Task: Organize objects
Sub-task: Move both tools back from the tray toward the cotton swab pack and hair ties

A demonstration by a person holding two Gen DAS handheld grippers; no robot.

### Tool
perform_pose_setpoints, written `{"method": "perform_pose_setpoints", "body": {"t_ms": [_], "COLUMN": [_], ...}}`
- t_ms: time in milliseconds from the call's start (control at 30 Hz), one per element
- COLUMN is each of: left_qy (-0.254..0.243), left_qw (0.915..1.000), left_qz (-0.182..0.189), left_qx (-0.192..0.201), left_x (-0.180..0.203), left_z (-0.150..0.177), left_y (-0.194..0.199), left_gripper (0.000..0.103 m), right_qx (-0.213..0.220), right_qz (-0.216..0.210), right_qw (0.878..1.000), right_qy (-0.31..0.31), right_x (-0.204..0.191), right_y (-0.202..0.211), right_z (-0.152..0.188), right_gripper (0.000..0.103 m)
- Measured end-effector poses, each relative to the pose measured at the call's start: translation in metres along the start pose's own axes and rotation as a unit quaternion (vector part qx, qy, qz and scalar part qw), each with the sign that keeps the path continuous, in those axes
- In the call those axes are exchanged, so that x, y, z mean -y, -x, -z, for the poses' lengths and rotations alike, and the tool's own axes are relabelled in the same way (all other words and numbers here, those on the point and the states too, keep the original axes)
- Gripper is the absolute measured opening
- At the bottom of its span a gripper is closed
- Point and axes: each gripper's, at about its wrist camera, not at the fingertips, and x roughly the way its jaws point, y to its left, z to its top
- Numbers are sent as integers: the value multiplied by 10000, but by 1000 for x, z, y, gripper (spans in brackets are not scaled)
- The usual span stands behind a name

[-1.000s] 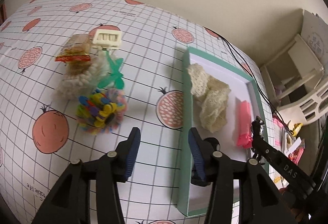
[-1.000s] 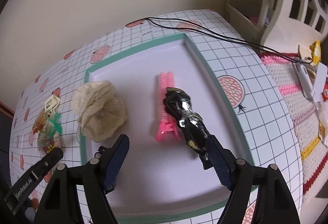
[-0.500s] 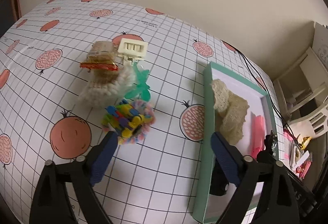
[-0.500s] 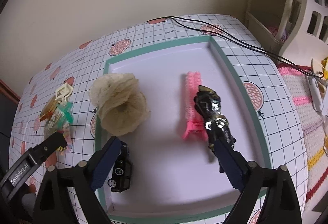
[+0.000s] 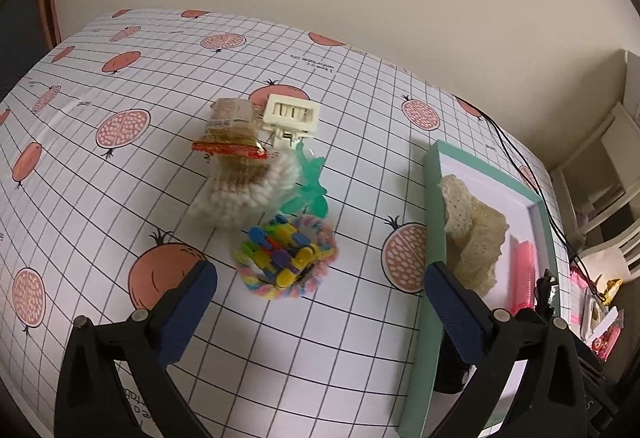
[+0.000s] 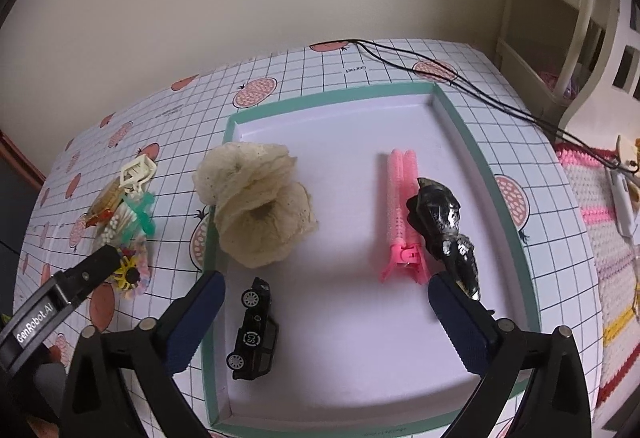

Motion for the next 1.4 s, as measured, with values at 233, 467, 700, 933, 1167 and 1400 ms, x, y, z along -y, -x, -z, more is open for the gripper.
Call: {"method": "perform_pose_setpoints", "body": {"t_ms": [233, 467, 700, 933, 1167, 1400], "left_qy": [12, -44, 240, 124, -12, -66], "left_qw": [10000, 9999, 9994, 9996, 9996, 9996], "left_qz": [20, 46, 241, 226, 274, 276], "left_qx": [0, 84, 83, 105, 103, 65], "left_x": [-7, -16, -40, -61, -77, -81], "left_z": [-3, -11, -28, -45, -58, -63], "left_y": [1, 5, 10, 14, 16, 9], "left_gripper": [103, 103, 103, 103, 103, 103], "right_qx": [58, 252, 566, 579, 467, 254], "right_qz": [-28, -154, -406, -572, -780, -800], "right_qw": [10000, 9996, 9975, 9958, 9926, 9909], "right_qy": [-35, 51, 77, 425, 803, 1056], "right_x": [-3, -19, -42, -79, -120, -143], "right_y": [-2, 1, 12, 9, -5, -21], "right_z": [-1, -5, -14, -16, -12, -4], "right_gripper": [103, 103, 103, 103, 99, 86]}}
